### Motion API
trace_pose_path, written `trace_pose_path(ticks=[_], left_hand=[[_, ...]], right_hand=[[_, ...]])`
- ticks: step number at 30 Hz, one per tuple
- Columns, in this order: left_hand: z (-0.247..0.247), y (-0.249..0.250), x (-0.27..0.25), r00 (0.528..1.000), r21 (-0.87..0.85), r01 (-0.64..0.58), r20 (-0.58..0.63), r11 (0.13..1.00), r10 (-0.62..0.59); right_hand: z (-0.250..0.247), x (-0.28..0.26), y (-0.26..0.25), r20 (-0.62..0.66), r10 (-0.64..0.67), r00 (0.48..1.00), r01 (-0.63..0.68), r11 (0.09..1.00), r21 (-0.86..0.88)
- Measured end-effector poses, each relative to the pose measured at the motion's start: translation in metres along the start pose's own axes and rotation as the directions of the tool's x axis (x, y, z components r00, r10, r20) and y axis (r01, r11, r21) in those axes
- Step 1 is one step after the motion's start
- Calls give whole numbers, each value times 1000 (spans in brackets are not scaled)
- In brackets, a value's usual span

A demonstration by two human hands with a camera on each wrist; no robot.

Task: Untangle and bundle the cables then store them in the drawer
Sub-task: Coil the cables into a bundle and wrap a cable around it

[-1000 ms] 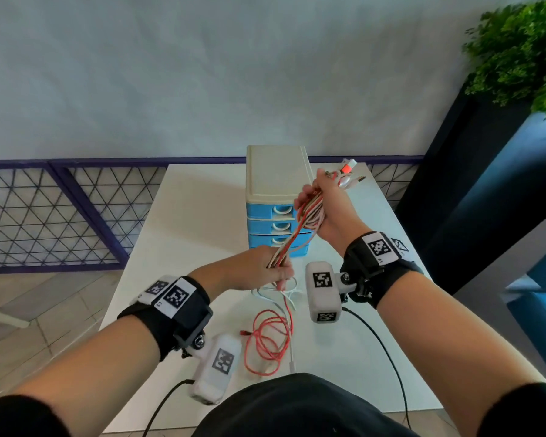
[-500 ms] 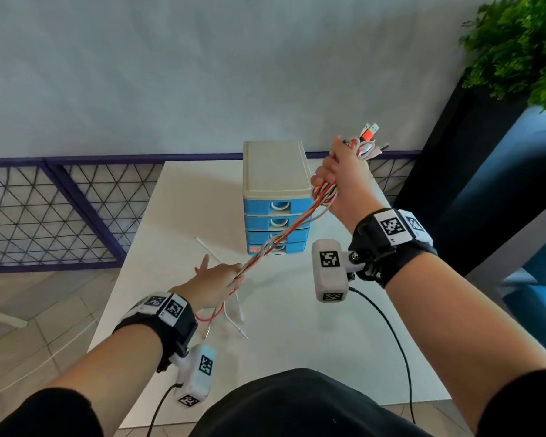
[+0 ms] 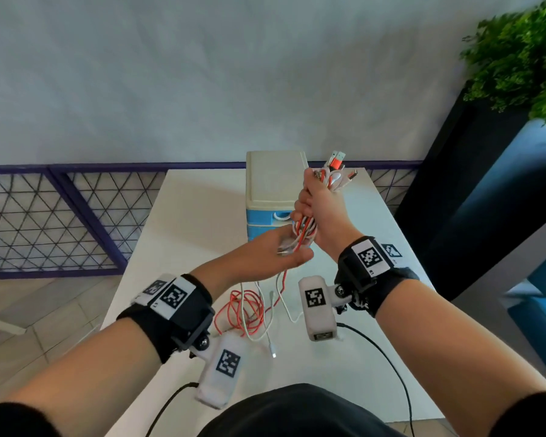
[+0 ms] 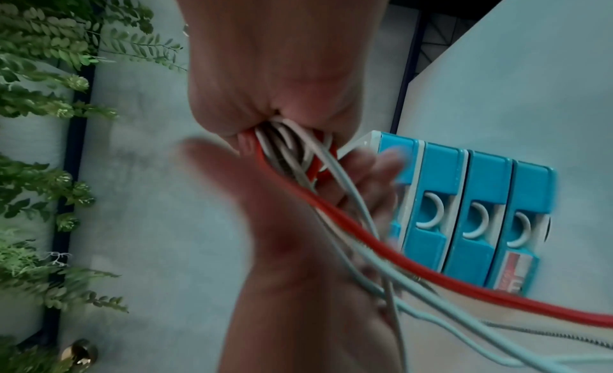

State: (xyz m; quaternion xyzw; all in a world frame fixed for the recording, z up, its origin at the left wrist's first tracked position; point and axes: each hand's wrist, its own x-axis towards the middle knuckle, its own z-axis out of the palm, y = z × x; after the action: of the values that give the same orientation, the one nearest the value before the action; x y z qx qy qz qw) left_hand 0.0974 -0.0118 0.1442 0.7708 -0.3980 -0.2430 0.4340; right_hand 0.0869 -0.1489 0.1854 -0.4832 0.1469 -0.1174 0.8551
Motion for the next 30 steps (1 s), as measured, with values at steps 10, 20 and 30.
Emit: trace_pose_path(ticks=[10,20,30], left_hand=[[-8,-12,-11,956,-416,253,248,873,-158],[-23,-7,-7,974,-81,222,-15,972,-224],[-37,15,-3,942,241,30,-331,970,53]], right_hand=[[-26,11,-24,28,28,999,-33,983,181],[-26,8,-23,112,97,989,-94,995,-32],[-31,-7,-15,341,458,821,-254,827,-501]])
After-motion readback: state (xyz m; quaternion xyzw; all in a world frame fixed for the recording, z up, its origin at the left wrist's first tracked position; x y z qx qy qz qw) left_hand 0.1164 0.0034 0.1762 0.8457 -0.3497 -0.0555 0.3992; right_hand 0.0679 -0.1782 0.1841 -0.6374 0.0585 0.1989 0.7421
